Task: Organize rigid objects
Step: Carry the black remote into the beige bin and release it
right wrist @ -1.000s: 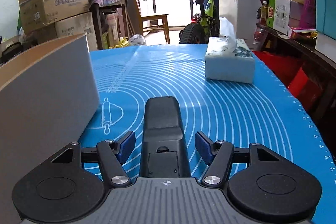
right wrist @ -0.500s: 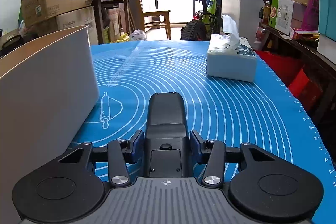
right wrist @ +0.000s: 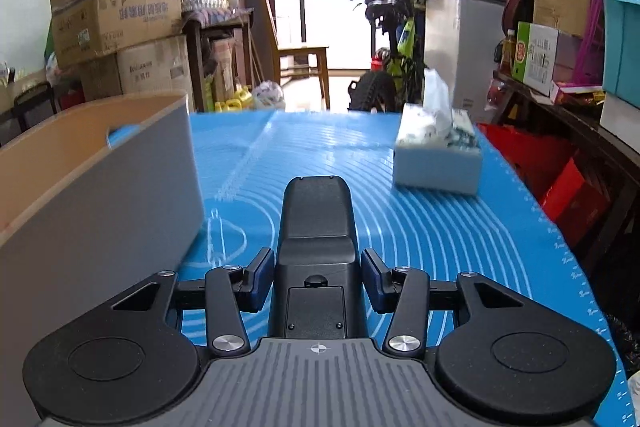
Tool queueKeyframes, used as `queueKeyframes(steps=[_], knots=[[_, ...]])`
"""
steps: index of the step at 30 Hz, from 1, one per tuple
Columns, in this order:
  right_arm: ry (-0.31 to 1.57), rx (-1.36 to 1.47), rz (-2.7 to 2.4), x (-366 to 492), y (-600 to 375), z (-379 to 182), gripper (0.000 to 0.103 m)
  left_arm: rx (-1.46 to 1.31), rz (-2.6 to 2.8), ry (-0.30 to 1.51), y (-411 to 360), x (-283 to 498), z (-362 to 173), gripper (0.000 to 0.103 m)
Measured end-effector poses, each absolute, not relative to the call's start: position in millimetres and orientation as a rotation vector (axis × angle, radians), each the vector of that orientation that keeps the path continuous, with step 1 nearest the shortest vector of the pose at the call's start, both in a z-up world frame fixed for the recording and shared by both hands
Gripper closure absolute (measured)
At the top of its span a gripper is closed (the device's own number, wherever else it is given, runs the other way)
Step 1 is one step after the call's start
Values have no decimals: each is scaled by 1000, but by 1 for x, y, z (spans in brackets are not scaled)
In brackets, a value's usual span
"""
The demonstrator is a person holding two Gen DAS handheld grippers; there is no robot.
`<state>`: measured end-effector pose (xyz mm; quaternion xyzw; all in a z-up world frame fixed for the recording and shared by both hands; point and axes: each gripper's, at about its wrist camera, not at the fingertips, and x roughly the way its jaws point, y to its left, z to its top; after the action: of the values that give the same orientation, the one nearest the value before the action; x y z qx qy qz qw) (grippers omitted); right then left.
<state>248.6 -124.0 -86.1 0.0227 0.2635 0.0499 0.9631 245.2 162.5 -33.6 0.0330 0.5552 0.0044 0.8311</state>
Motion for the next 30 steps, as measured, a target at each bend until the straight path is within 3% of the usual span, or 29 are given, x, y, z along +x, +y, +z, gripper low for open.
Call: queueKeyframes(steps=[17,30], knots=[[434,57,289,240,-67,10,50,65,9,1177,162,245,-34,95],[571,-5,430,245,7,8,50,62,8,1177,162,245,-35,95]])
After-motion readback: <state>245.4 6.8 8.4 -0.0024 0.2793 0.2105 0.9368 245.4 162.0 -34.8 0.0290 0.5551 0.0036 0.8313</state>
